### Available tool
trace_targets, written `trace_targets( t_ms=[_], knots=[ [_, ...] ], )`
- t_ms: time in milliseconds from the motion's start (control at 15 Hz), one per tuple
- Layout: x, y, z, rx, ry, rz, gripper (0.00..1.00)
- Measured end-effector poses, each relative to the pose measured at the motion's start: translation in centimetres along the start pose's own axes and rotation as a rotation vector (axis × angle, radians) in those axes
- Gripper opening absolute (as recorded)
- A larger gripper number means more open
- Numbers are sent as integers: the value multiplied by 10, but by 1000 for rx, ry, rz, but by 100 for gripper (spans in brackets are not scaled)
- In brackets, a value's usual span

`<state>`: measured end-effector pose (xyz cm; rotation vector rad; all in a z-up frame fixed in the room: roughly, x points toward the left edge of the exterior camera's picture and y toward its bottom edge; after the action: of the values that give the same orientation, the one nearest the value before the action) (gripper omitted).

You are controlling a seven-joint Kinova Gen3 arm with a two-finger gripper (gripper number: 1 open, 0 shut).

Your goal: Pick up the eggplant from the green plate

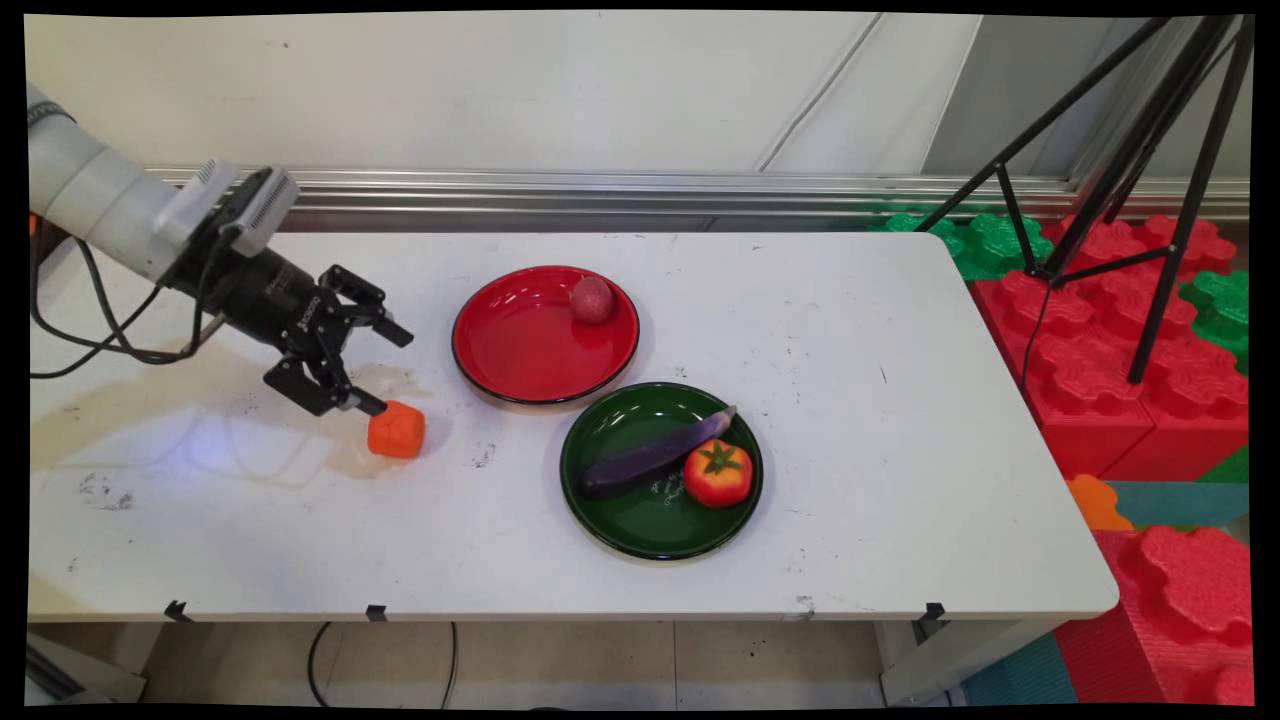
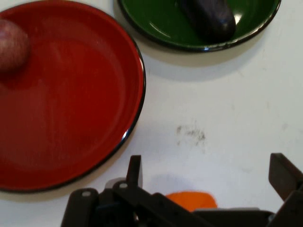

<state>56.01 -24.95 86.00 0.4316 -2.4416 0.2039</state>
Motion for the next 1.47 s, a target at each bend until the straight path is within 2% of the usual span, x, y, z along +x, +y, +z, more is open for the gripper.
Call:
trace_targets(
  t_ms=[333, 733, 1000, 1467],
  knots=[
    [21, 8, -6, -5, 47, 5, 100],
    [49, 17, 8, -15, 80, 8, 100],
    [68, 22, 35, -26, 79, -2, 100],
    [98, 23, 93, -42, 45, -18, 100]
  ],
)
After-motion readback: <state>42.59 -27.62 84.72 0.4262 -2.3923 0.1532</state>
